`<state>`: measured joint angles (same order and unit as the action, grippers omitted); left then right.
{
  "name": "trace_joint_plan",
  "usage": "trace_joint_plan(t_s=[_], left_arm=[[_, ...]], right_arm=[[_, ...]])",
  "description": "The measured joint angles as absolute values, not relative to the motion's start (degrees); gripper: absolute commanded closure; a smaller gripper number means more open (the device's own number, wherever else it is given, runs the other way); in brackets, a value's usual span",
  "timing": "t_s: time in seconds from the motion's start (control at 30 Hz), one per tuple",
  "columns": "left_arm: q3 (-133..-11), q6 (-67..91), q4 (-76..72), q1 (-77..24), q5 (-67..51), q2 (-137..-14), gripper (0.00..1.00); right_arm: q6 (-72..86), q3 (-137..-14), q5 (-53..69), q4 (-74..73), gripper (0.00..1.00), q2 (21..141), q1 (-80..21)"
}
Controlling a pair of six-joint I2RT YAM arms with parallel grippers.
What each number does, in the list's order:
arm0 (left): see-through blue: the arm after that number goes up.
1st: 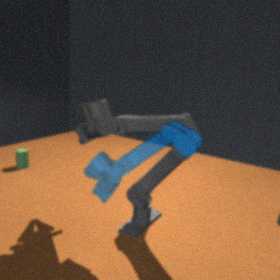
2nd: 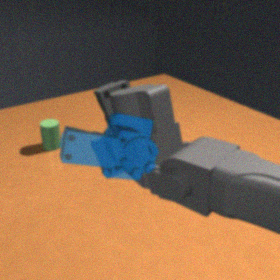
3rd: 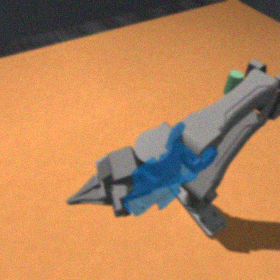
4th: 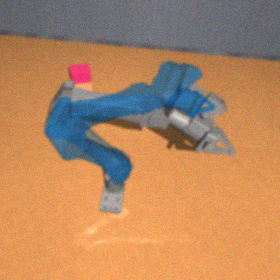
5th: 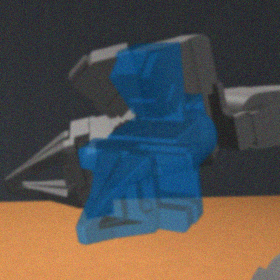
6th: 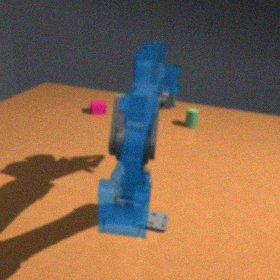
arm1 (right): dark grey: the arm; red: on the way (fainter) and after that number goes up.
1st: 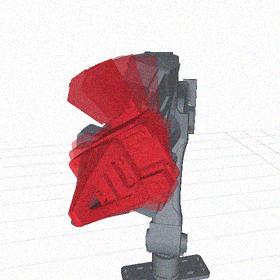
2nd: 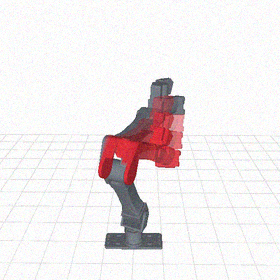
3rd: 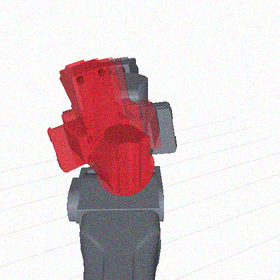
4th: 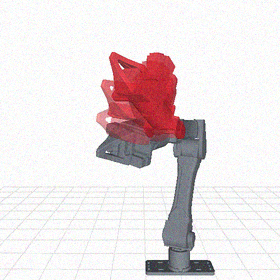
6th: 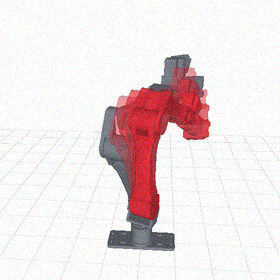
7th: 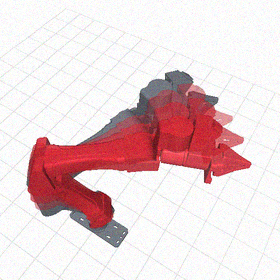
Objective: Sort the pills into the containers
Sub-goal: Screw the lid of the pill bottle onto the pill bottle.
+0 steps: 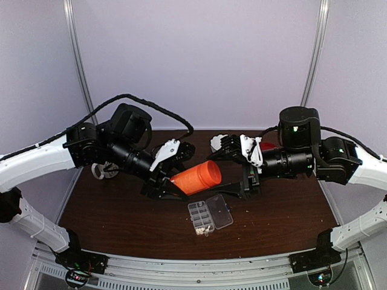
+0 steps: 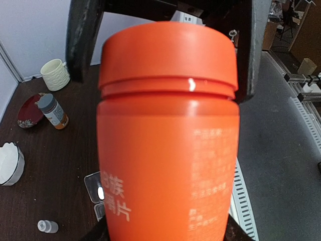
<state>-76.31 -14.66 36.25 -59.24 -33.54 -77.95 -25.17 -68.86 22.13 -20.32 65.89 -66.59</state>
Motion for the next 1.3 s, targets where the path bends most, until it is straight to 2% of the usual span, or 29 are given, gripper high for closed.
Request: trace_joint_plan(t_s=[0.1,0.37,0.43,0.47,0.7,0.9,1.0,1.2,1.3], left_arm=[[-76.31,-14.68,36.25,-59.24,-33.65,-77.95,1.00],[-76.31,-14.83,36.56,-59.31,-33.93,-77.97,1.00],[-76.31,-14.87,36.60,-59.31,-34.04,-77.97,1.00],[-76.31,-15.05,36.67,-59.31,-34.17,-77.97,1.00],[-76.34,-15.22,37.01,-59.33,-34.28,-77.97,1.00],[-76.34,-14.81,37.21,-59.48,-33.47,-77.89,1.00],[-76.34,-13.93,37.67,-59.75,-33.34,-77.45,1.00],[-76.34,-12.51,38.13,-59.88,-32.21,-77.03,1.00],[-76.34,-12.16,38.06,-59.96,-31.55,-77.03,1.00]], right_arm=[[-25.12,-69.10,22.81,-20.32,0.36,66.28,-66.59],[-25.12,-69.14,23.42,-20.32,0.42,66.28,-66.57],[-25.15,-69.14,23.49,-20.32,0.59,66.28,-66.57],[-25.02,-69.14,23.62,-20.34,0.64,66.28,-66.57],[-24.12,-69.14,23.79,-20.32,0.71,66.28,-66.54],[-20.58,-69.12,23.73,-20.14,0.83,66.30,-66.57],[-16.14,-68.49,23.14,-18.61,0.81,66.22,-66.59],[-4.08,-65.30,20.05,-14.70,0.86,64.88,-67.35],[1.17,-64.60,18.50,-14.17,0.84,64.51,-67.70]])
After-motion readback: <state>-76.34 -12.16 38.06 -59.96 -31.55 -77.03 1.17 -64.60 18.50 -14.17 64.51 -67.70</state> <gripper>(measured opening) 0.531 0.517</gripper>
